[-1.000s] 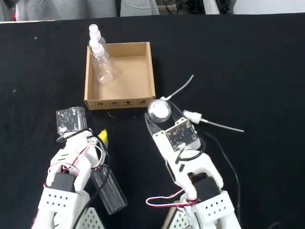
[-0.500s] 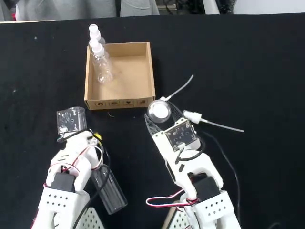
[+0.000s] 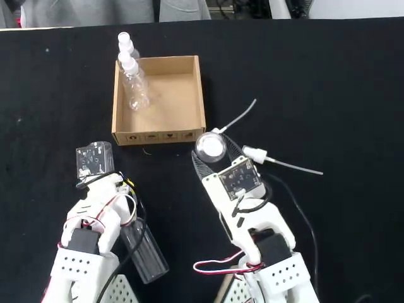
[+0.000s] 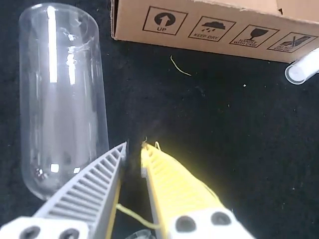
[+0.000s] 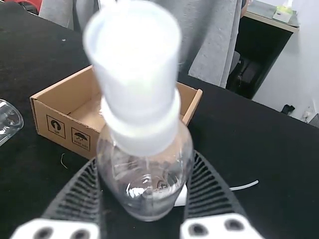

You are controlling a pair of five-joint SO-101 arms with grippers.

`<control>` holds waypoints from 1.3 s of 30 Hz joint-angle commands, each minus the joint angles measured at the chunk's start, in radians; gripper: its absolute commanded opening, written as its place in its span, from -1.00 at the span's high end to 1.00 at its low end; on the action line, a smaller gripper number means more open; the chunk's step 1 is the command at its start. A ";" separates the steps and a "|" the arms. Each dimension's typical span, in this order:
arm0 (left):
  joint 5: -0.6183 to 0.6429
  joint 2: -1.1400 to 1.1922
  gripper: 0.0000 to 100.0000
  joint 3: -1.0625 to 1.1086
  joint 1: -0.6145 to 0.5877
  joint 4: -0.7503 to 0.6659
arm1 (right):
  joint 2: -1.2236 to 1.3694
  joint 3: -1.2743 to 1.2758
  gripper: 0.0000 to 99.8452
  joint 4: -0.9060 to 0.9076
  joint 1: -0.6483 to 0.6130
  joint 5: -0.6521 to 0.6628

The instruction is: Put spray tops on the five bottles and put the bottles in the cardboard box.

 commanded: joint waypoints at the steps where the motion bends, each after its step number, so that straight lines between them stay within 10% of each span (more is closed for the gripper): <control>1: 0.000 -0.006 0.92 0.025 -0.002 0.005 | -0.024 -0.010 0.98 0.002 0.031 0.000; 39: 0.000 -0.005 0.92 0.025 -0.005 0.005 | -0.013 -0.248 0.97 0.301 0.048 -0.002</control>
